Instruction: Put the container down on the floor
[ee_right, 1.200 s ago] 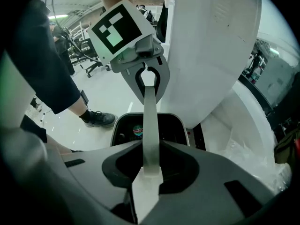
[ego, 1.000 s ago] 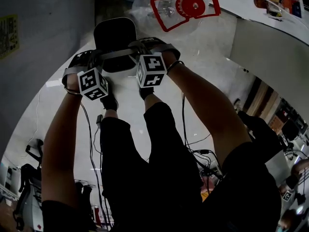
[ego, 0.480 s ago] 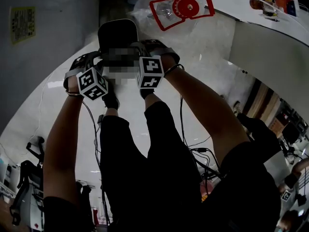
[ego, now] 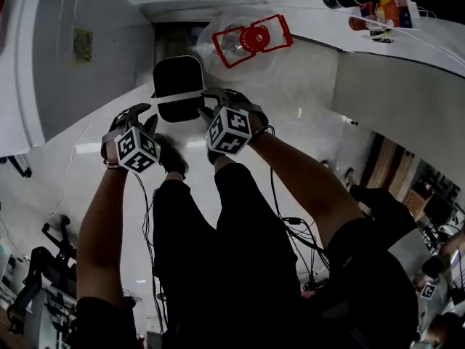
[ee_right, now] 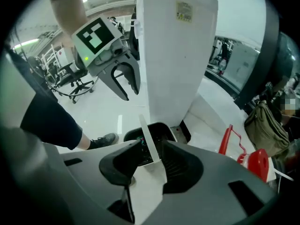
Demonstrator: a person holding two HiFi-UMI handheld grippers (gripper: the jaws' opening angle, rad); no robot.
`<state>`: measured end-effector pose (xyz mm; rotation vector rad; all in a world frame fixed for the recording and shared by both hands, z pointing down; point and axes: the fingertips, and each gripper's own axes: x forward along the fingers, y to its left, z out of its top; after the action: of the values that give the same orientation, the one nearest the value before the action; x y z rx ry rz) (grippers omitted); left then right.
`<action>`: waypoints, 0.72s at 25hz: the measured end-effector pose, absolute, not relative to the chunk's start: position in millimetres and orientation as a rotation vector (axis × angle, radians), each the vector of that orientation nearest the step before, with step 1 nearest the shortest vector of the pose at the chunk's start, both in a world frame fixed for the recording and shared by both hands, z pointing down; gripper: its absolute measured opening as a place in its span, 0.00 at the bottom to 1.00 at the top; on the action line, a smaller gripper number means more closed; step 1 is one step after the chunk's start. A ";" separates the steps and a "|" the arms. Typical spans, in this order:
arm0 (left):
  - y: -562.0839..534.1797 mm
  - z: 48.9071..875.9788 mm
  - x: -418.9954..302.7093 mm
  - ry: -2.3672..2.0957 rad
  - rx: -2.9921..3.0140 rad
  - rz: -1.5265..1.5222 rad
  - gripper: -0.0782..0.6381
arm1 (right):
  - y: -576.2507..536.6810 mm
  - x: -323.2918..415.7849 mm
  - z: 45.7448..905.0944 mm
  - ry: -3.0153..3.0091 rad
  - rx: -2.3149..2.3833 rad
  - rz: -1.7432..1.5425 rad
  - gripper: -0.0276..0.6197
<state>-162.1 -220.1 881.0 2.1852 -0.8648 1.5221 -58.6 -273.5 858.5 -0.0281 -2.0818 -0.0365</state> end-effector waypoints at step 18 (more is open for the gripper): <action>-188.3 710.6 -135.9 -1.092 2.169 1.107 0.24 | -262.8 -91.6 667.6 -2.255 0.286 0.276 0.15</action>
<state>-135.9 -188.3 710.6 2.1694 -1.0922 1.1068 -91.6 -262.8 667.6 0.2856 -2.2552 0.2760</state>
